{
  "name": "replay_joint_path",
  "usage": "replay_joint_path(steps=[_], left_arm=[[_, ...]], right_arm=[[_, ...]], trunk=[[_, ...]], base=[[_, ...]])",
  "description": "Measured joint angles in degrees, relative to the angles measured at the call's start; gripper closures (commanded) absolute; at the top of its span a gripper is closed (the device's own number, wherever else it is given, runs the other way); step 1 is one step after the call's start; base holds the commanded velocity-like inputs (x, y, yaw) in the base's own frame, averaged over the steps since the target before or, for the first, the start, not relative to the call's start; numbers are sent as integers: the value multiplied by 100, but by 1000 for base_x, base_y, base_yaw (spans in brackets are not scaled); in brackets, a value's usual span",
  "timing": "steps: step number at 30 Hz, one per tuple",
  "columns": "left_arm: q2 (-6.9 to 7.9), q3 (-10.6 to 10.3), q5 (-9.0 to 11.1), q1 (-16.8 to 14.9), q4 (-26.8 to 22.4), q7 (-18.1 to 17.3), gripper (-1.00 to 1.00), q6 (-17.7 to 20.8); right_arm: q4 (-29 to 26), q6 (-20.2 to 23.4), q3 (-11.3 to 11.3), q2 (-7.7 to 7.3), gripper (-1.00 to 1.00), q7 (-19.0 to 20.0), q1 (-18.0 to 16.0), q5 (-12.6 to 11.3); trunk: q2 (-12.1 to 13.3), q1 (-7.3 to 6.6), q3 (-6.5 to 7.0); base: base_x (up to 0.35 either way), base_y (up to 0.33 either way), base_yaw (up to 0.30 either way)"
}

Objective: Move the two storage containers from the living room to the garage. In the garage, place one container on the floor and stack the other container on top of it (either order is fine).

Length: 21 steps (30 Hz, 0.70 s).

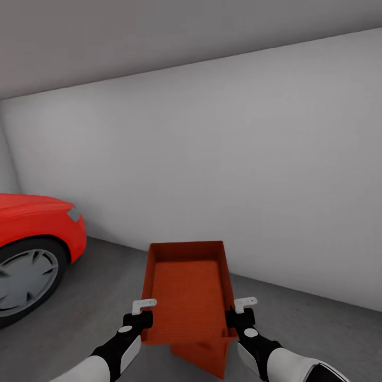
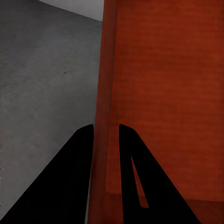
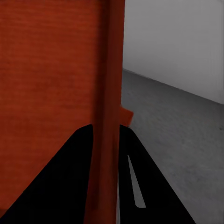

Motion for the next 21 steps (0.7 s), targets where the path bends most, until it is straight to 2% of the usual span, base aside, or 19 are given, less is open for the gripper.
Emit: replay_joint_path(steps=[17, 21], left_arm=[[4, 0, -1, -2, -2, -4, 100, 13], [1, 3, -1, -1, 2, -3, 100, 7]], right_arm=[[-2, 10, -3, 3, 100, -4, 0, 1], [-2, 10, 1, 2, 100, -8, 1, 3]], trunk=[[0, 0, 0], [0, 0, 0]], base=[[303, 216, -2], [303, 216, -135]])
